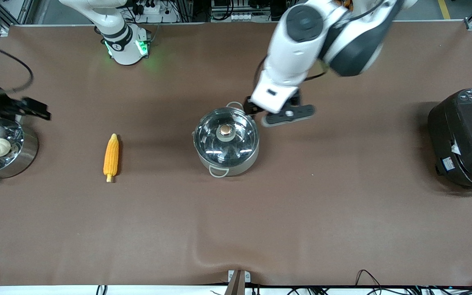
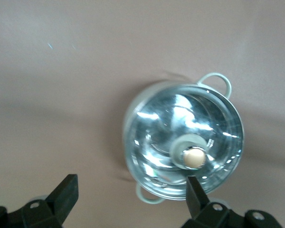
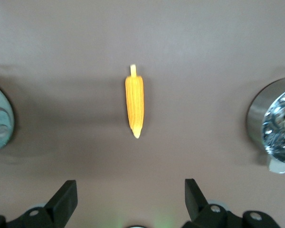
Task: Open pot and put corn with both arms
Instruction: 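Reach the left gripper to the pot lid knob while the right gripper reaches the corn, then grasp the lid knob with the left gripper while the right gripper grasps the corn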
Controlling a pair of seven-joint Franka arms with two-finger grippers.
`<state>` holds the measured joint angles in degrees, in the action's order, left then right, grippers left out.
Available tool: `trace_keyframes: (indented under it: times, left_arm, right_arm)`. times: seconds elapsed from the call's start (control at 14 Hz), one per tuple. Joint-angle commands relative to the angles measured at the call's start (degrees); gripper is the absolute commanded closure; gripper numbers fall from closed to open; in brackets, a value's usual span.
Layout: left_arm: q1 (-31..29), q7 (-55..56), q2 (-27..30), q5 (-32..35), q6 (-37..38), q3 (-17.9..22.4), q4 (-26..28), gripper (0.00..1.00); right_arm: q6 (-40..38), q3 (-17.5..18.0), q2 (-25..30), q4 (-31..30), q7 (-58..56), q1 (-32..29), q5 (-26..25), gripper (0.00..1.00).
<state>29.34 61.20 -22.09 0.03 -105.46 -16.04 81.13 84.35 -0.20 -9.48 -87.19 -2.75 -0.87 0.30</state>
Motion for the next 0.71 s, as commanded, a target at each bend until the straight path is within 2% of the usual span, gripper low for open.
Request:
trace_keyframes:
  times: [0.0,0.21,0.64]
  left_arm:
    - [5.62,9.08,-8.04,3.55,-1.58,1.36,-6.24,0.0]
    - [8.8,10.7,-11.92,5.42,-3.35,2.32,-6.25,0.0]
    - [11.53,12.01,-15.79,5.51,-8.27,4.26,-7.21,0.0]
  right_arm:
    - [0.36,-0.15,-4.14,-1.74,-0.24,0.87,-0.38,0.0]
    - [10.88,-0.15,-4.23,-10.17,-0.24,0.43,-0.65,0.0]
    - [39.53,-0.24,-4.76,-31.26,-0.15,0.17,-0.74,0.0]
